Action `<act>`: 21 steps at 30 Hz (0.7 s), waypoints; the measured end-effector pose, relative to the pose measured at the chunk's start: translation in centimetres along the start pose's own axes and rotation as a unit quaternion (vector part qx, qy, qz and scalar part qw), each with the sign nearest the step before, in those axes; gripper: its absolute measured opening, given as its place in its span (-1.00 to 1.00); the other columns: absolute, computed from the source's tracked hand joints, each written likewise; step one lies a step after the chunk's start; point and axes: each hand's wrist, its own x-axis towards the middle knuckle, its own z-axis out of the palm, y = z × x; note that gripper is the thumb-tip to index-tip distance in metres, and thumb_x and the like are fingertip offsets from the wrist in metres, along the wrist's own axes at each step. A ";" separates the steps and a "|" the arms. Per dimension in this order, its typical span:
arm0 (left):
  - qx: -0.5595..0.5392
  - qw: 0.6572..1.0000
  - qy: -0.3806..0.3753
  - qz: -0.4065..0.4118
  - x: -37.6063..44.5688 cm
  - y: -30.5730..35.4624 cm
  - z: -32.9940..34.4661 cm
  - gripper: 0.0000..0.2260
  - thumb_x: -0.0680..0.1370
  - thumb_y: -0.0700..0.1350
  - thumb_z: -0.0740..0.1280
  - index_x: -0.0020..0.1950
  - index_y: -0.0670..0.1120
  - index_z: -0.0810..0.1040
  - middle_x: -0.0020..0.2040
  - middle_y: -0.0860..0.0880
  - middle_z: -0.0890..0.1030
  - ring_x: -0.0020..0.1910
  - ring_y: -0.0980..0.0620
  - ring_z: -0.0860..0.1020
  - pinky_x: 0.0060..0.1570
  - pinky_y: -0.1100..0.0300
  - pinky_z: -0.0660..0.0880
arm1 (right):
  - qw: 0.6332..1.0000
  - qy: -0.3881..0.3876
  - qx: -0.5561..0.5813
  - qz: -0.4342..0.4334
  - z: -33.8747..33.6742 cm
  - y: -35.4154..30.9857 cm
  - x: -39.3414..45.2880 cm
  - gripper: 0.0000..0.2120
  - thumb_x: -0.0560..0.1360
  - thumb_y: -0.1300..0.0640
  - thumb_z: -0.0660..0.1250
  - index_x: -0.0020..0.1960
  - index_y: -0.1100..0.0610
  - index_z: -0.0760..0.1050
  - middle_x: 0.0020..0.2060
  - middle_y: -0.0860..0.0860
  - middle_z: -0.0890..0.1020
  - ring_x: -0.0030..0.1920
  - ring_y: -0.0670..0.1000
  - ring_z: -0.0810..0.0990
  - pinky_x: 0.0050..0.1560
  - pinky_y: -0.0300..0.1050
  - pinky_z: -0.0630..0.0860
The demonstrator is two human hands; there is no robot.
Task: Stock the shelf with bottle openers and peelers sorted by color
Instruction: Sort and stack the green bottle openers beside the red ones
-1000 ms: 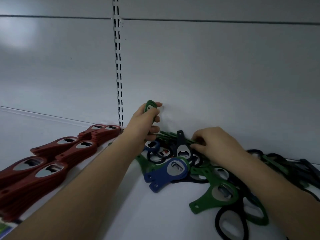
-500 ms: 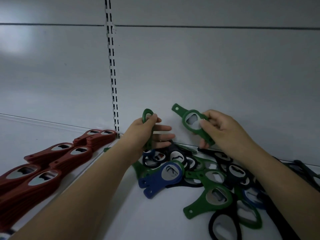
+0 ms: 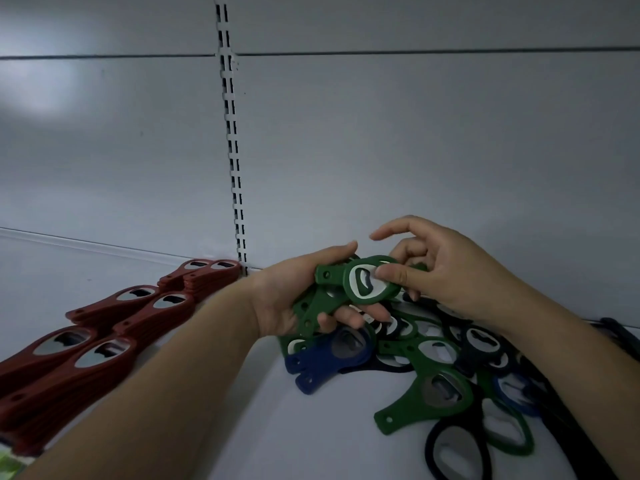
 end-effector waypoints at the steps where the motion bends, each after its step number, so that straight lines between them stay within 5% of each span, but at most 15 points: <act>1: -0.001 1.000 -0.014 0.004 0.0 0.0 -0.1 -0.58 0.61 0.15 0.18 0.03 -0.16 0.64 -0.07 -0.26 0.67 -0.42 0.02 0.60 -0.62 0.37 0.39 | 1.000 0.003 -0.003 -0.004 0.1 0.1 0.0 -0.50 0.32 -0.18 0.45 0.23 -0.17 0.47 -0.14 -0.09 0.67 -0.31 -0.04 0.63 -0.18 -0.16 0.51; 4: -0.016 0.999 -0.049 0.015 0.0 -0.3 -0.4 -0.64 0.63 0.11 0.15 0.17 -0.14 0.51 -0.03 -0.20 0.64 -0.45 0.11 0.48 -0.65 0.43 0.32 | 0.999 0.053 -0.001 -0.011 0.1 0.3 0.2 -0.39 0.29 -0.17 0.46 0.32 -0.18 0.43 -0.06 -0.14 0.63 -0.27 -0.06 0.63 -0.16 -0.19 0.54; 9: -0.072 0.995 -0.065 0.009 0.6 -0.6 -1.2 -0.70 0.62 0.01 0.18 0.22 -0.19 0.43 -0.09 -0.15 0.56 -0.46 0.14 0.45 -0.68 0.42 0.33 | 0.995 0.099 0.004 0.005 0.1 0.4 0.3 -0.90 0.42 0.04 0.49 -0.08 0.00 0.65 -0.26 -0.08 0.69 -0.32 -0.11 0.64 -0.15 -0.27 0.58; 15: -0.188 0.980 -0.069 0.001 0.8 -0.4 -1.7 -0.81 0.57 -0.04 0.22 0.07 -0.14 0.39 -0.17 -0.11 0.42 -0.46 0.11 0.43 -0.70 0.39 0.34 | 0.968 0.222 0.120 -0.005 -0.4 0.8 0.6 -0.92 0.48 0.20 0.46 -0.05 0.20 0.64 -0.26 0.02 0.70 -0.31 -0.07 0.66 -0.22 -0.32 0.58; 18: -0.191 0.981 0.004 0.016 0.9 -0.3 -1.0 -0.73 0.60 0.10 0.28 0.05 -0.09 0.36 -0.16 -0.14 0.49 -0.47 0.07 0.50 -0.71 0.36 0.36 | 0.957 0.268 0.106 -0.026 -0.1 0.7 0.5 -0.93 0.49 0.22 0.46 -0.04 0.19 0.64 -0.24 0.05 0.71 -0.27 -0.06 0.70 -0.12 -0.26 0.63; 21: -0.169 0.978 0.110 0.051 1.1 -0.4 0.2 -0.52 0.60 0.21 0.19 0.21 -0.20 0.43 0.02 -0.29 0.65 -0.31 -0.10 0.69 -0.56 0.23 0.56 | 0.973 0.218 0.037 -0.061 1.2 -0.2 -0.2 -0.92 0.49 0.12 0.45 -0.02 0.08 0.67 -0.23 -0.07 0.73 -0.20 -0.11 0.71 -0.07 -0.30 0.61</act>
